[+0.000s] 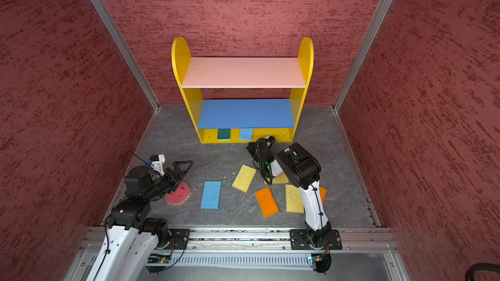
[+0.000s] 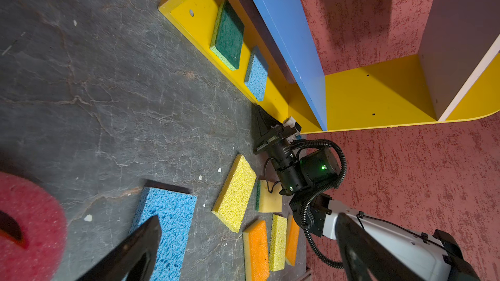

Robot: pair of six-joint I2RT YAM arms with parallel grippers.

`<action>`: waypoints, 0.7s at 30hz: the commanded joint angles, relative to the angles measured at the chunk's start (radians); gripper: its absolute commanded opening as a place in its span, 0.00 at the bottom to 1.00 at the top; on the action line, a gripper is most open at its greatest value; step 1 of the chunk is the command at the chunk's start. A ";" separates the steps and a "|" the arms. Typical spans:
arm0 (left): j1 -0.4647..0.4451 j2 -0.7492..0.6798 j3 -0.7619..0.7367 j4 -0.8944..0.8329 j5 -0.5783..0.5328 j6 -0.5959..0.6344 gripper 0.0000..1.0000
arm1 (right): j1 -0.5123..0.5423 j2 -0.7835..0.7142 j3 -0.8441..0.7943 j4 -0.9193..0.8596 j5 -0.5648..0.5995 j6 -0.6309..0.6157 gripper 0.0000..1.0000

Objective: Place and organize the cleaning sponges onto the shelf
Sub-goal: 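Move the right gripper back toward the shelf front near the sponges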

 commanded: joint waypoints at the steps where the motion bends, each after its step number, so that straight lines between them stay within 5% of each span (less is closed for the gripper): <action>1: 0.009 -0.007 -0.021 0.021 0.009 -0.003 0.99 | -0.012 0.052 0.023 0.029 0.061 0.054 0.00; 21: 0.010 -0.001 -0.027 0.033 0.009 -0.006 1.00 | -0.012 0.046 0.058 -0.020 0.086 0.066 0.00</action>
